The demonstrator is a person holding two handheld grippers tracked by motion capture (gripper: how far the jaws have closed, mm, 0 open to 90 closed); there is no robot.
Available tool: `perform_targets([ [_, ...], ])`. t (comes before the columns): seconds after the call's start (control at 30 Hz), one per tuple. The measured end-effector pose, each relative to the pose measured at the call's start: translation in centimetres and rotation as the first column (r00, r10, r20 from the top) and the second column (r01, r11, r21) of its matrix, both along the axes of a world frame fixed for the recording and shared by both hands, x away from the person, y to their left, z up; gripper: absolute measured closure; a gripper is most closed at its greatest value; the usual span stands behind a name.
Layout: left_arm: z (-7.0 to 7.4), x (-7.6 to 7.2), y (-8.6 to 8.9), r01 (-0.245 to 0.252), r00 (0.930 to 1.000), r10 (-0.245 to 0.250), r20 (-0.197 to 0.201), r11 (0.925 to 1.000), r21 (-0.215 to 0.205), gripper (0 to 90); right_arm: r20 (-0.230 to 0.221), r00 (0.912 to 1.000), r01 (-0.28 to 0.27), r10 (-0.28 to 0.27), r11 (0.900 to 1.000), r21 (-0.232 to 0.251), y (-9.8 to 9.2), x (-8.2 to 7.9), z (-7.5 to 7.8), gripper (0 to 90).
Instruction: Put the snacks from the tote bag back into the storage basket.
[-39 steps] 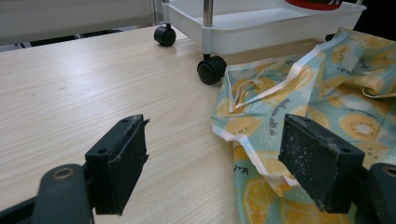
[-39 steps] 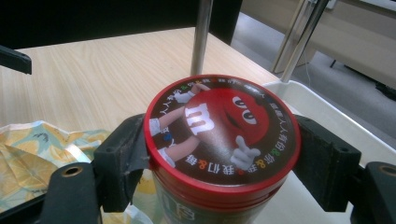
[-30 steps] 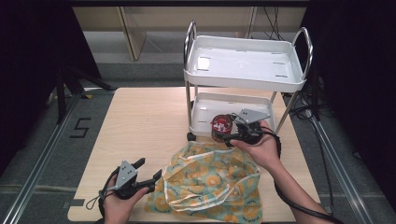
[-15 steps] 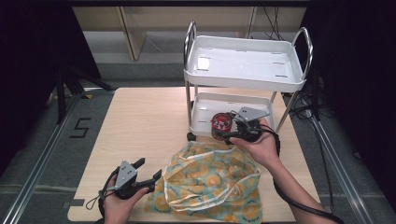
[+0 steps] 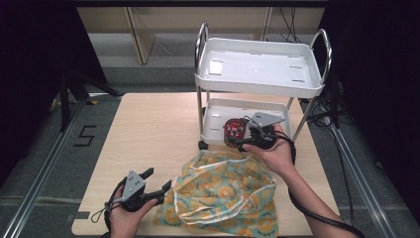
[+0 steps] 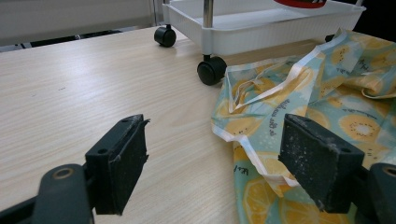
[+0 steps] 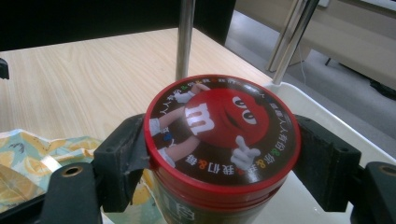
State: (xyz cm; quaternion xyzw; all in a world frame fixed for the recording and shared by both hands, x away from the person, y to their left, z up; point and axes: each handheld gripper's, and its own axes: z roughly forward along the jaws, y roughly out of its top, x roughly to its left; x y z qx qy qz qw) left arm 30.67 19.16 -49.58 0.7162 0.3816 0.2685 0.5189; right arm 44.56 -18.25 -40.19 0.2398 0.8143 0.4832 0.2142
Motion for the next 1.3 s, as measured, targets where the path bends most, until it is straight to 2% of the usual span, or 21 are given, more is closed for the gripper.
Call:
perform_targets([
  [0.03,0.0,0.0,0.0,0.000,1.0000,0.000,0.001,1.0000,0.001,22.3,-0.006,1.0000,0.000,0.000,1.000,0.001,0.0,0.0,0.0,26.0],
  [0.07,0.0,0.0,0.0,0.001,1.0000,-0.001,0.002,1.0000,0.001,22.3,0.014,0.9999,-0.002,0.002,1.000,-0.005,0.0,0.2,0.0,26.0],
  [0.1,0.0,0.0,0.0,0.001,1.0000,-0.001,0.001,1.0000,0.001,22.3,-0.011,0.9999,-0.007,0.007,1.000,0.003,0.1,0.2,0.0,26.0],
  [0.3,0.0,0.0,0.0,0.009,0.9999,-0.009,0.007,0.9999,0.010,22.3,-0.003,0.9999,-0.013,0.013,1.000,-0.002,0.1,0.3,-0.1,26.0],
  [0.33,0.0,0.0,0.0,0.004,1.0000,-0.004,0.004,1.0000,0.004,22.3,-0.010,0.9999,0.006,-0.005,1.000,0.005,0.2,0.2,-0.1,26.0],
  [0.37,0.0,0.0,0.0,0.000,1.0000,0.000,0.000,1.0000,-0.001,22.3,0.013,0.9999,-0.003,0.003,1.000,-0.002,0.1,0.4,-0.1,26.0],
  [0.4,0.0,0.0,0.0,0.001,1.0000,-0.001,0.002,1.0000,0.001,22.3,0.010,1.0000,0.001,-0.001,1.000,0.001,0.1,0.4,-0.1,26.0],
  [0.43,0.0,0.0,0.0,0.001,1.0000,-0.001,0.002,1.0000,0.001,22.3,-0.015,0.9999,0.007,-0.007,1.000,0.006,0.2,0.3,-0.1,26.0],
  [0.53,0.0,0.0,0.0,0.005,1.0000,-0.005,0.004,1.0000,0.006,22.3,-0.006,1.0000,0.000,0.000,1.000,-0.001,0.1,0.5,-0.1,26.0],
  [0.57,0.0,0.0,0.0,0.005,1.0000,-0.005,0.004,1.0000,0.005,22.3,0.011,0.9999,0.003,-0.003,1.000,-0.001,0.1,0.6,-0.1,26.0],
  [0.6,0.0,0.0,0.0,0.000,1.0000,0.000,0.001,1.0000,0.000,22.3,-0.002,1.0000,0.001,-0.001,1.000,0.001,0.1,0.6,-0.1,26.0],
  [0.77,0.0,0.0,0.0,0.002,1.0000,-0.002,0.002,1.0000,0.001,22.3,-0.009,1.0000,-0.001,0.001,1.000,0.000,0.2,0.8,-0.1,26.0],
  [0.87,0.0,0.0,0.0,0.001,1.0000,-0.001,0.001,1.0000,0.000,22.3,-0.003,1.0000,-0.001,0.001,1.000,-0.005,0.3,0.9,0.0,26.0],
  [0.93,0.0,0.0,0.0,-0.001,1.0000,0.001,0.001,1.0000,-0.002,22.3,-0.013,0.9998,0.014,-0.014,1.000,0.004,0.4,0.8,-0.1,26.0],
  [1.0,0.0,0.0,0.0,0.001,1.0000,-0.001,0.001,1.0000,-0.001,22.3,-0.005,1.0000,-0.001,0.001,1.000,0.001,0.4,1.1,-0.1,26.0],
  [1.17,0.0,0.0,0.0,0.000,1.0000,0.000,0.001,1.0000,-0.001,22.3,-0.009,1.0000,0.002,-0.002,1.000,0.001,0.4,1.2,-0.2,26.0],
  [1.2,0.0,0.0,0.0,0.000,1.0000,0.000,0.001,1.0000,-0.001,22.3,-0.009,0.9998,0.018,-0.018,1.000,0.003,0.4,1.1,-0.2,26.0],
  [1.3,0.0,0.0,0.0,0.001,1.0000,-0.001,0.001,1.0000,-0.001,22.3,-0.016,0.9999,0.004,-0.004,1.000,0.002,0.5,1.3,-0.2,26.0],
])
